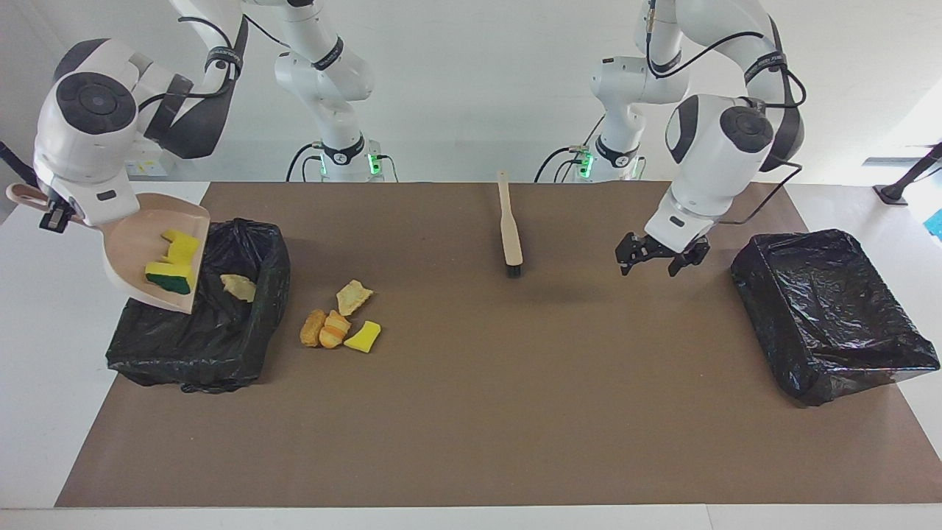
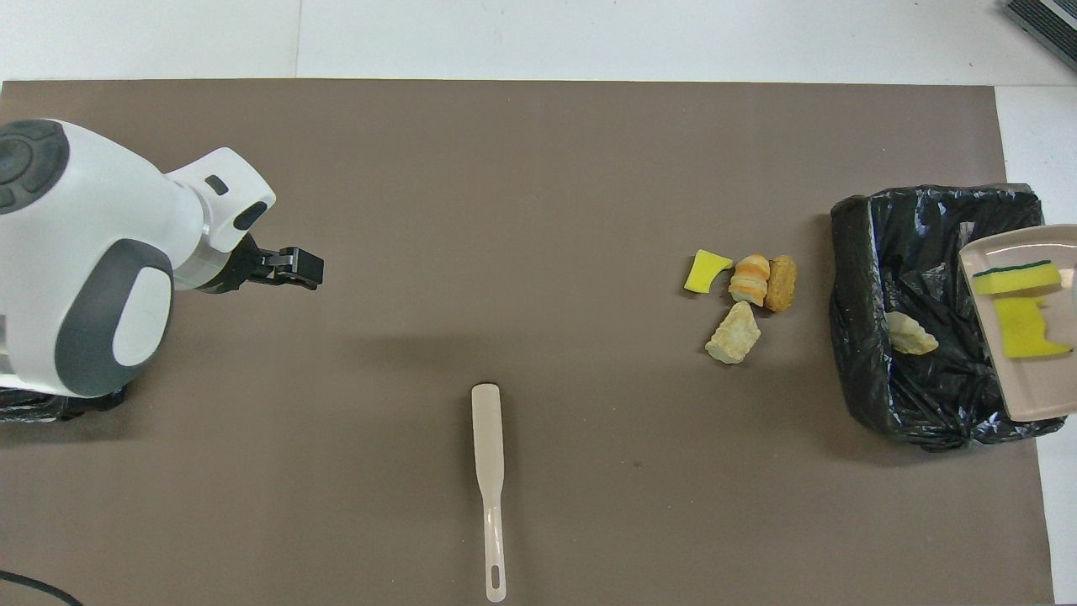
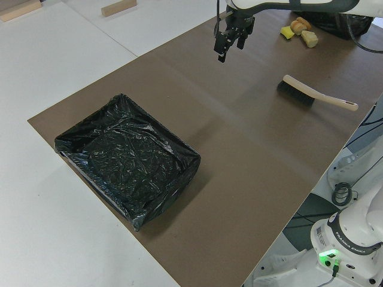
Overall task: Sweep and dump trash in bin
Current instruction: 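Tip the dustpan with the right gripper to dump trash into the bin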
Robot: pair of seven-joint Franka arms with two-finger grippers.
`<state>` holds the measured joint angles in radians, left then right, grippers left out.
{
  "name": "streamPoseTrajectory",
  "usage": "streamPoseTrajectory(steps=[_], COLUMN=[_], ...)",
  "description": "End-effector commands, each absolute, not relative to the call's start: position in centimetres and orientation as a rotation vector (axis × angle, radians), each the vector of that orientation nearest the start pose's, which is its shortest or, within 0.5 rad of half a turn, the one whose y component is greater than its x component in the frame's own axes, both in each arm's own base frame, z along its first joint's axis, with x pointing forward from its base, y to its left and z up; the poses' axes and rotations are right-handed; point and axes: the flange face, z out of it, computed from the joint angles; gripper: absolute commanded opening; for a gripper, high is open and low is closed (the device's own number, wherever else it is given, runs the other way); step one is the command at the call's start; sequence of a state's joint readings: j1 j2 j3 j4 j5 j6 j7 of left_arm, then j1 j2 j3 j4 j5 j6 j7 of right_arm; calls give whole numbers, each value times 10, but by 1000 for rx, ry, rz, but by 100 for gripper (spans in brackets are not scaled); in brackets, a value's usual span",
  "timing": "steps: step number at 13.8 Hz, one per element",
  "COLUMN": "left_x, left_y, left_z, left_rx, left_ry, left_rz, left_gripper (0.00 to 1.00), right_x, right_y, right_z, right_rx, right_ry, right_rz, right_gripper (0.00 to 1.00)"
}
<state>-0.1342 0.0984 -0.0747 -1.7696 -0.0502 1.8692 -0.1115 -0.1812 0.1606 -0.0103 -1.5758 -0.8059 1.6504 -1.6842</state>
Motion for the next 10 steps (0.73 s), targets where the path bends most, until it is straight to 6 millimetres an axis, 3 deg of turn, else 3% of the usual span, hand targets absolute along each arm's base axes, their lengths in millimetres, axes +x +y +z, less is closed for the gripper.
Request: streamPoseTrajectory(steps=[1, 4, 8, 10], left_x=[579, 571, 548, 540], left_y=[-94, -57, -30, -25], left_z=[550, 572, 605, 605], left_rx=[-3178, -3181, -3185, -3176], left_ry=[125, 101, 43, 213], left_rz=[17, 33, 19, 30], left_gripper=[100, 100, 100, 100], right_x=[575, 571, 572, 570], right_y=[-186, -181, -176, -179], right_z=[573, 573, 578, 580], right_rx=[1747, 1782, 1757, 1750], right_ry=[1855, 1832, 1797, 1780], right_rz=[-994, -1039, -1050, -1069], right_gripper=[0, 0, 0, 0])
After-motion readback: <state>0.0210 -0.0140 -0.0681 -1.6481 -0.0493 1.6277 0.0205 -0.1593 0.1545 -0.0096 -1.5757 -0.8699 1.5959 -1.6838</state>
